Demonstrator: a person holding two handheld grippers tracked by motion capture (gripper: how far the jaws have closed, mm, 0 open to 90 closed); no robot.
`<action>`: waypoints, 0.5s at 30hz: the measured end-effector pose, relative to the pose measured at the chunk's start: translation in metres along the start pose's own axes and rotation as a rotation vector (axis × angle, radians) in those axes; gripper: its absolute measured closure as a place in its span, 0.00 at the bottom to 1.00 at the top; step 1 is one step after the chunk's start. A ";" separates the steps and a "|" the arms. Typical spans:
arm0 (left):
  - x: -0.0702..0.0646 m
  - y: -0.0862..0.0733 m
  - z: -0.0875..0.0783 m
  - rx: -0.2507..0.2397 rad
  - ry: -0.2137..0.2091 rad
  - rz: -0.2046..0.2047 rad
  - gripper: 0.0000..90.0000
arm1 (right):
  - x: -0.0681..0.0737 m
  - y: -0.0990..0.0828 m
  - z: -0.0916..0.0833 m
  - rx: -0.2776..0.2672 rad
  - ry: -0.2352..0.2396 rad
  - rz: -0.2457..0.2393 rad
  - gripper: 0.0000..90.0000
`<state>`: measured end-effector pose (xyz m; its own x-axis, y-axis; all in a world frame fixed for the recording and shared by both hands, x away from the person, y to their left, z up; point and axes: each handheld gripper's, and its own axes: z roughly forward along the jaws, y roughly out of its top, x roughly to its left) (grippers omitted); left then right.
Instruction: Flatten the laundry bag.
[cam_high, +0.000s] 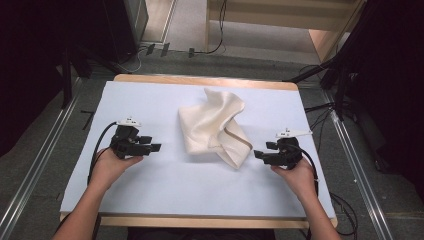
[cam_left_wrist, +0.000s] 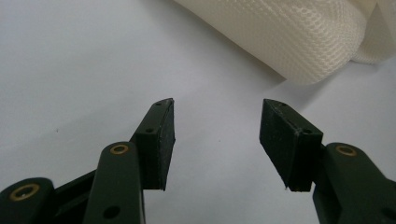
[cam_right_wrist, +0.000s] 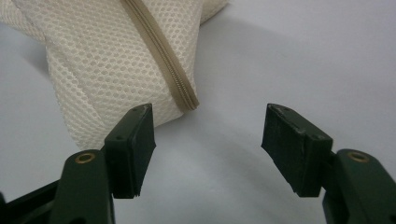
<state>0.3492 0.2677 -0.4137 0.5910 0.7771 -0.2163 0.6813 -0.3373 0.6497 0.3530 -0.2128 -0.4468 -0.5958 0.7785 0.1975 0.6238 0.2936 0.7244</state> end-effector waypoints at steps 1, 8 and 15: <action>0.000 0.000 0.000 -0.004 -0.004 -0.006 0.51 | 0.001 0.000 0.000 0.001 -0.002 0.001 0.41; 0.001 0.001 -0.001 0.008 -0.029 -0.022 0.50 | -0.001 -0.001 0.004 0.027 0.006 0.036 0.50; -0.004 0.003 0.001 0.014 -0.040 -0.008 0.49 | -0.001 -0.002 0.002 0.021 -0.014 0.037 0.52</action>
<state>0.3494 0.2627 -0.4115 0.6022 0.7578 -0.2511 0.6919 -0.3385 0.6377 0.3534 -0.2131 -0.4499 -0.5648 0.7969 0.2146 0.6559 0.2756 0.7027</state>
